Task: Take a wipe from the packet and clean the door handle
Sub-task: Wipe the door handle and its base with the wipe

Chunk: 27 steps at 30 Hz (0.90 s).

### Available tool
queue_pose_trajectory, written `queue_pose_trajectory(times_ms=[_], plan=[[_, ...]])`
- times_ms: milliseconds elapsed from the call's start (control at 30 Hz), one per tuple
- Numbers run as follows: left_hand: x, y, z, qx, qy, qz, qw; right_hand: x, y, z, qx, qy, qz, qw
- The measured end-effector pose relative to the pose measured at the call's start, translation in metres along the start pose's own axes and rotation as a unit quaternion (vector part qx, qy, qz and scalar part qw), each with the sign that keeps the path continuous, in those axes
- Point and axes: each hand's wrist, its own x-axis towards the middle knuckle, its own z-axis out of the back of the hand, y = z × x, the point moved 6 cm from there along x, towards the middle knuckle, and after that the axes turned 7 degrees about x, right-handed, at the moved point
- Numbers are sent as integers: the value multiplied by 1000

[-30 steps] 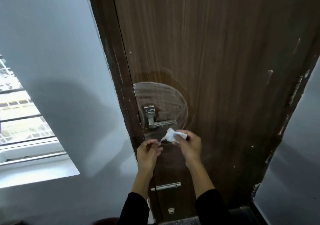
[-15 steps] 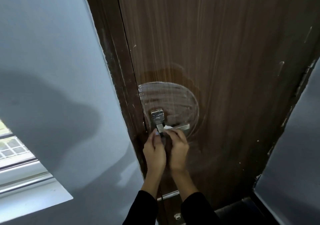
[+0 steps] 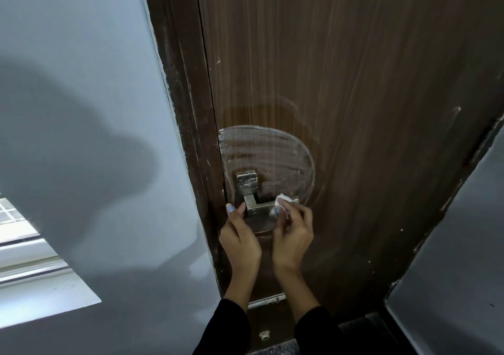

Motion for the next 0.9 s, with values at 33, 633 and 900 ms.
queue_pose_trajectory(times_ms=[33,633,900], plan=[[-1,1,-1,-1,-7,-1,1000,0,1,-2,3,3,6,1000],[-3,3,-3,49,-61,15,997,3,1,-2,13,77,48,996],[-5,-2,1,54,-66,16,996,-6,0,-16,25,138,24,990]])
